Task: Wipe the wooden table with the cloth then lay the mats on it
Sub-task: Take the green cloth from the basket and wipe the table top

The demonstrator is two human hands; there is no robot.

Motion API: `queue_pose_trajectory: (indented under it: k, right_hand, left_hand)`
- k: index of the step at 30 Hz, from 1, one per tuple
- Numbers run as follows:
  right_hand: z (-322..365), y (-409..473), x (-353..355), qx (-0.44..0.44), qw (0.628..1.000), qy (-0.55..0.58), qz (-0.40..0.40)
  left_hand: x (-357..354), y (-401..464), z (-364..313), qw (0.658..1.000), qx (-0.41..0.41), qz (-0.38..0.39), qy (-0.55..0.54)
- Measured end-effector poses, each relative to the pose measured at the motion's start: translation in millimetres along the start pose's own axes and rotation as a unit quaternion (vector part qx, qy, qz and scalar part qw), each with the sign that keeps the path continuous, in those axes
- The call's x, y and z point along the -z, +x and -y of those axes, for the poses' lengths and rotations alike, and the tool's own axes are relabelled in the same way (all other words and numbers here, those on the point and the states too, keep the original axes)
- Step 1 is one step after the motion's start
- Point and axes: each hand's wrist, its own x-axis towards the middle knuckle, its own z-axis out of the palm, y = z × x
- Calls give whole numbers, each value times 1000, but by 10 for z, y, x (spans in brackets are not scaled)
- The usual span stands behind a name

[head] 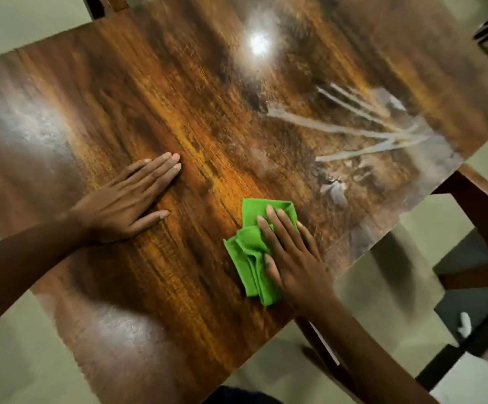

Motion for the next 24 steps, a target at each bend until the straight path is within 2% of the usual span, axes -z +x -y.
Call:
queue_pose_trajectory:
  k: [4, 9, 11, 12, 14, 16, 19, 21, 24]
  right_hand:
    - [-72, -106, 7, 24, 999, -6, 29]
    - [-78, 1079, 85, 60, 998, 15, -11]
    - [-66, 1726, 167, 61, 997, 21, -31]
    - [-72, 1960, 186, 62, 997, 23, -40]
    - [-133, 2117, 188, 72, 996, 24, -49]
    - [-254, 1879, 131, 83, 995, 20, -52]
    - [-572, 1124, 58, 96, 995, 11, -41]
    - [-807, 551, 21, 92, 996, 10, -20]
    - [-1037, -101, 9, 85, 996, 13, 2]
  left_hand:
    - [-16, 1, -17, 1000, 20, 0, 8]
    - [16, -7, -68, 996, 77, 13, 39]
    - [36, -47, -223, 987, 151, -12, 55]
    - [33, -60, -389, 973, 223, -31, 41]
    - [-3, 1, -876, 920, 382, -83, -21]
    - [-97, 196, -1516, 877, 459, -126, -63]
    - [-271, 678, -2376, 852, 484, -153, -127]
    - [-371, 960, -2617, 846, 493, -161, -127]
    - [-468, 1153, -2611, 841, 508, -146, -113]
